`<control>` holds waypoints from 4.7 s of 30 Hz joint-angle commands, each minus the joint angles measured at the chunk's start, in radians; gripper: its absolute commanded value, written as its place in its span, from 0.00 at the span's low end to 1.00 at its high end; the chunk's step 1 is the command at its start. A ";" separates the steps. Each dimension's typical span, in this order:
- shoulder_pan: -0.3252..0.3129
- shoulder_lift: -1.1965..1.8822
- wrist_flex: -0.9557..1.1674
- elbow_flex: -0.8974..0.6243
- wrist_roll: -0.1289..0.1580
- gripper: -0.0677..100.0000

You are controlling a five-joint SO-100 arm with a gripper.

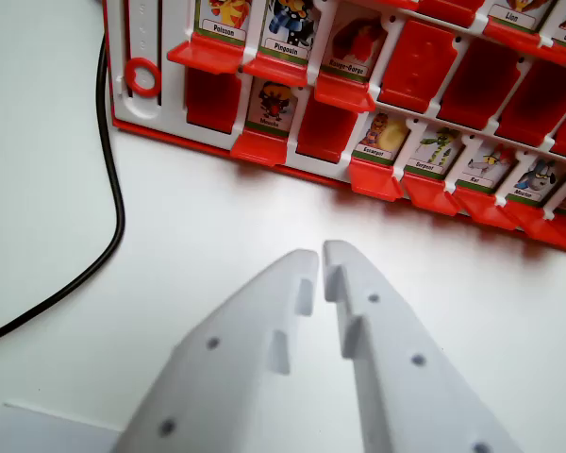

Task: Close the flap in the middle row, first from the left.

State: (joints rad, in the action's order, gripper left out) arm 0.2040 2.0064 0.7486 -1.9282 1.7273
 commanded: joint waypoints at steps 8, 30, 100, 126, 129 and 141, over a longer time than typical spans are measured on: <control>0.061 -0.235 -0.035 0.262 0.015 0.00; 0.123 -0.476 -0.049 0.341 -0.087 0.00; 0.124 -0.680 -0.267 0.618 -0.112 0.00; -0.037 0.551 0.252 -0.058 -0.015 0.00; -0.074 0.615 0.291 -0.032 -0.006 0.00; -0.175 0.816 0.318 -0.002 -0.077 0.00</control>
State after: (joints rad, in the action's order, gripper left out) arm 0.0460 2.8179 1.1367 -2.0080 1.6966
